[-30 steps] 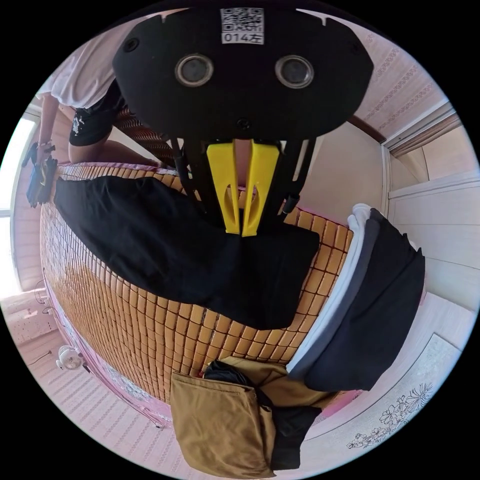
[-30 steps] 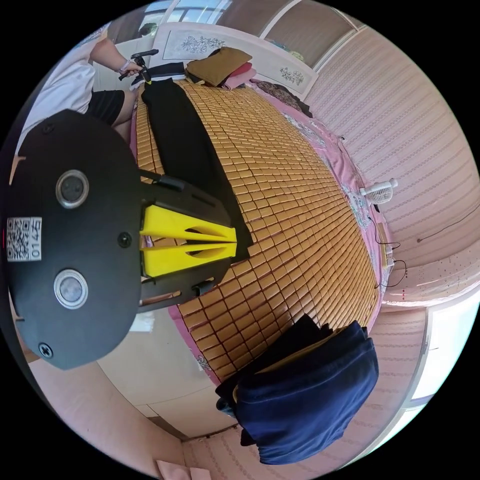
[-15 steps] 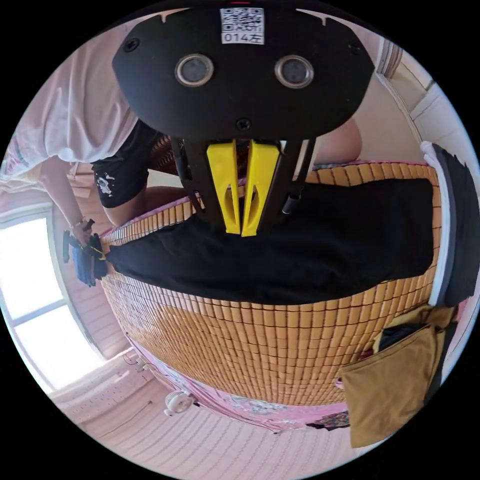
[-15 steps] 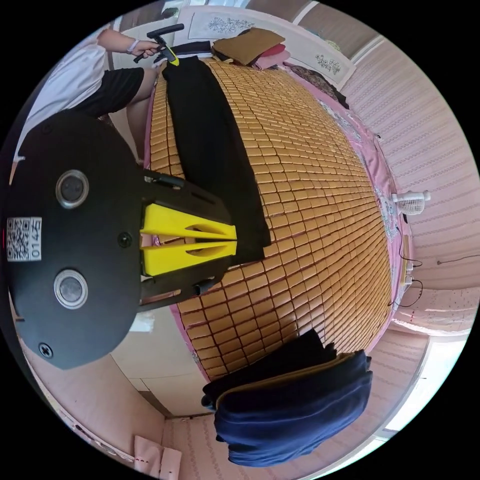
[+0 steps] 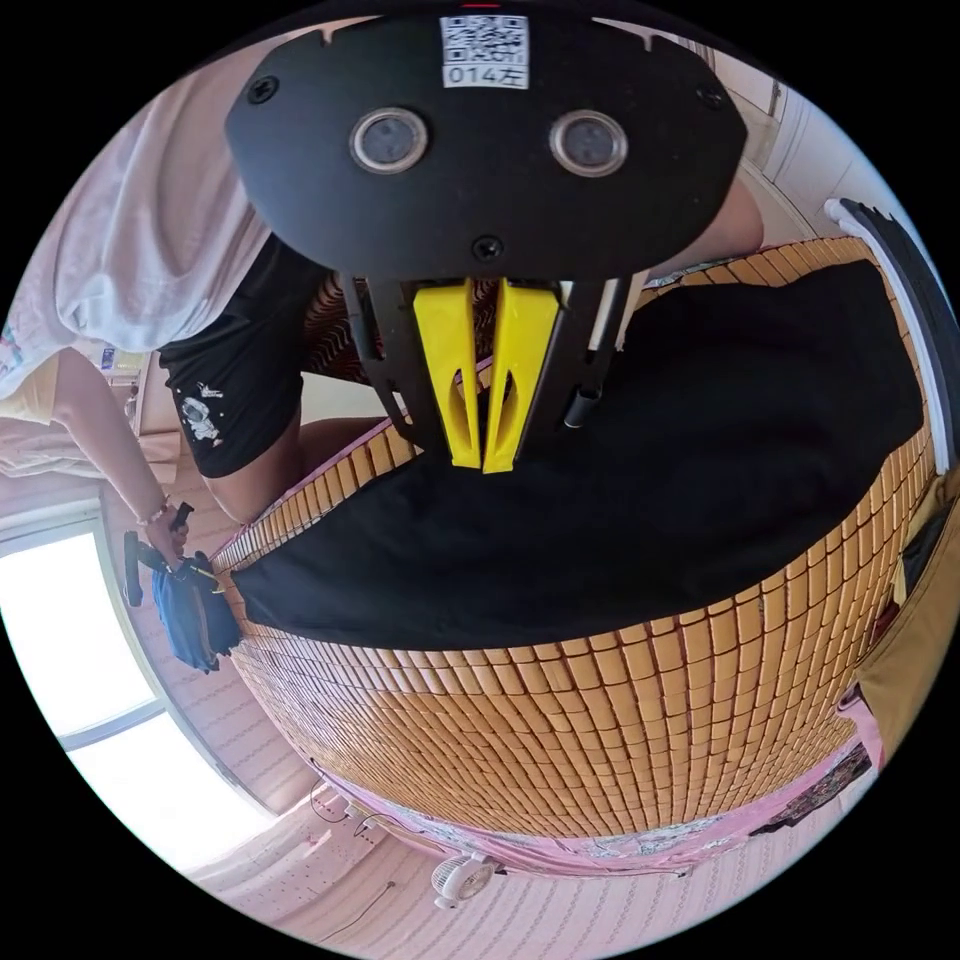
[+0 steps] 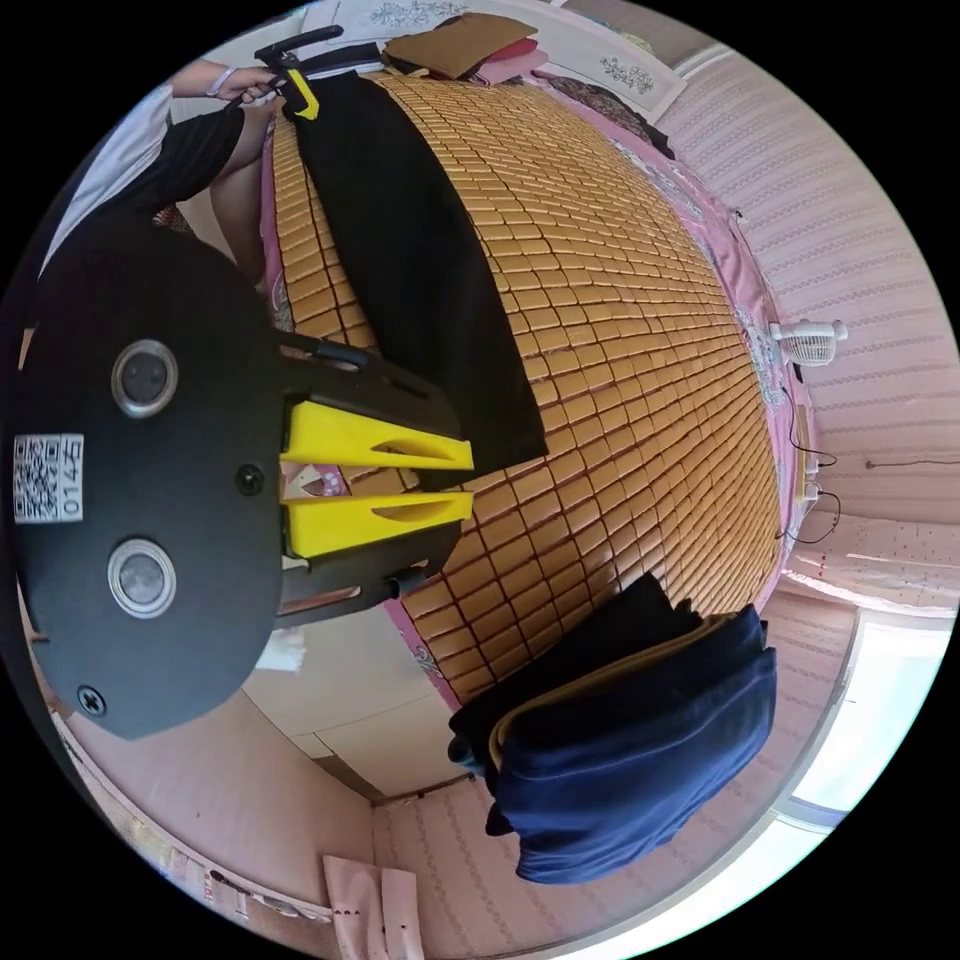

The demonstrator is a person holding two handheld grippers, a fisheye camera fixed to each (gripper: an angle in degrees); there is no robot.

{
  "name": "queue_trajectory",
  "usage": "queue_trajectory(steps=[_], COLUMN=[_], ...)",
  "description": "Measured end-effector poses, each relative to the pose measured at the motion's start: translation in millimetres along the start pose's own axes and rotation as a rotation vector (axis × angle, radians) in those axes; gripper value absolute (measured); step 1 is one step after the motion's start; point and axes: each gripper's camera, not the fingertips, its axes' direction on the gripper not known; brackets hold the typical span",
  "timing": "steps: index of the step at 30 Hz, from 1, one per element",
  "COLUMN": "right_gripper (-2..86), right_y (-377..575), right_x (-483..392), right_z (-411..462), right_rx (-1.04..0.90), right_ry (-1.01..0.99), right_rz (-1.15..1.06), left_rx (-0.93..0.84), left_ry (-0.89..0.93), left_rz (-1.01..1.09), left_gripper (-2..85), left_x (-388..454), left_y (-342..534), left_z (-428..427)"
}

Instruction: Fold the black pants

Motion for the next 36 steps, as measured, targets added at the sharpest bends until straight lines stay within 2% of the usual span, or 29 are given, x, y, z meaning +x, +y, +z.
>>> queue_trajectory(steps=[2,6,10,12,14,17,22,24,27,30,32,35,36], right_gripper=[5.1,6.0,1.0,0.1,-0.1,0.8,3.4,2.5,0.9,0.2,-0.1,-0.3,-0.3], right_y=[-14,-44,-65,-70,-76,-84,-77,-68,-53,-44,-38,-31,-31], right_x=[-15,-36,-55,-58,-63,-75,-64,-64,-90,-161,-240,-351,-372], right_z=[0,23,51,45,36,61,38,26,14,23,32,35,36], right_rx=[0.054,0.027,-0.045,-0.007,0.081,0.000,0.218,0.260,0.236,0.080,-0.048,-0.137,-0.145], right_ry=[-0.014,-0.090,-0.114,-0.121,-0.086,-0.030,-0.189,-0.192,-0.178,-0.260,-0.344,-0.343,-0.325], right_rz=[-0.022,-0.004,0.059,0.085,0.126,0.116,0.287,0.304,0.185,-0.156,-0.447,-0.794,-0.847], left_rx=[-0.026,-0.031,-0.036,-0.047,-0.044,-0.054,-0.015,0.035,0.081,0.094,0.097,0.103,0.104], left_ry=[-0.012,-0.012,-0.005,-0.006,-0.008,-0.005,-0.032,-0.018,-0.005,-0.006,-0.012,0.020,0.021], left_rz=[-0.003,-0.010,-0.011,-0.002,0.027,0.043,0.064,0.063,0.063,0.082,0.089,0.111,0.130], left_gripper=[-1.0,-1.0,-1.0,-1.0,-1.0,-1.0,-1.0,-1.0,-1.0,-1.0,-1.0,-1.0,-1.0], left_x=[2,7,10,13,18,23,34,37,43,55,62,75,82], left_y=[-2,-5,-5,-7,-6,-4,-2,4,14,22,25,24,22], left_z=[10,19,24,27,28,35,30,23,20,26,33,44,48])
